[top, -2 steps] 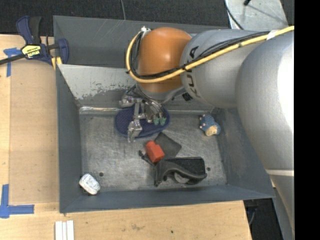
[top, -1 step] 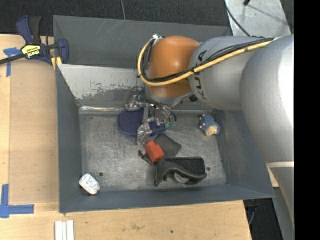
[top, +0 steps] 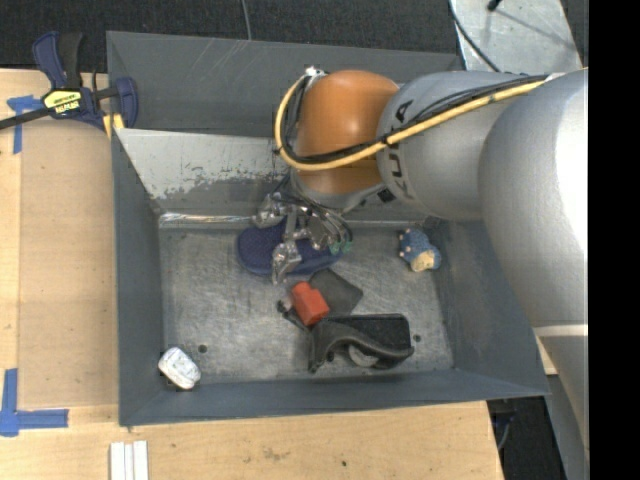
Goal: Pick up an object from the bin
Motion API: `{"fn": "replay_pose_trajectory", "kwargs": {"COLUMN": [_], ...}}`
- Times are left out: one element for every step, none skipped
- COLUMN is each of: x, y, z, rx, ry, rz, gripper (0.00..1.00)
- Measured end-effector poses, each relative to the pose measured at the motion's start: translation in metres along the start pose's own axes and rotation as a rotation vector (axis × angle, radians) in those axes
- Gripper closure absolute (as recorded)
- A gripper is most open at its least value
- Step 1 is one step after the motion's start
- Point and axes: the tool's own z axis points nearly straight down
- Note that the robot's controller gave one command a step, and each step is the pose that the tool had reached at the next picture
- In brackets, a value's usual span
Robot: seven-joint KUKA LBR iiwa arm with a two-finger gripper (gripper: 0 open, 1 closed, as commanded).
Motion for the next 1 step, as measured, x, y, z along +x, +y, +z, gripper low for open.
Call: {"fn": "replay_pose_trajectory", "kwargs": {"x": [0.0126], "y": [0.0285], "z": [-0.1990], "rx": [0.001], "ry": [-0.003], "rz": [-0.224], "gripper": [1.00]}}
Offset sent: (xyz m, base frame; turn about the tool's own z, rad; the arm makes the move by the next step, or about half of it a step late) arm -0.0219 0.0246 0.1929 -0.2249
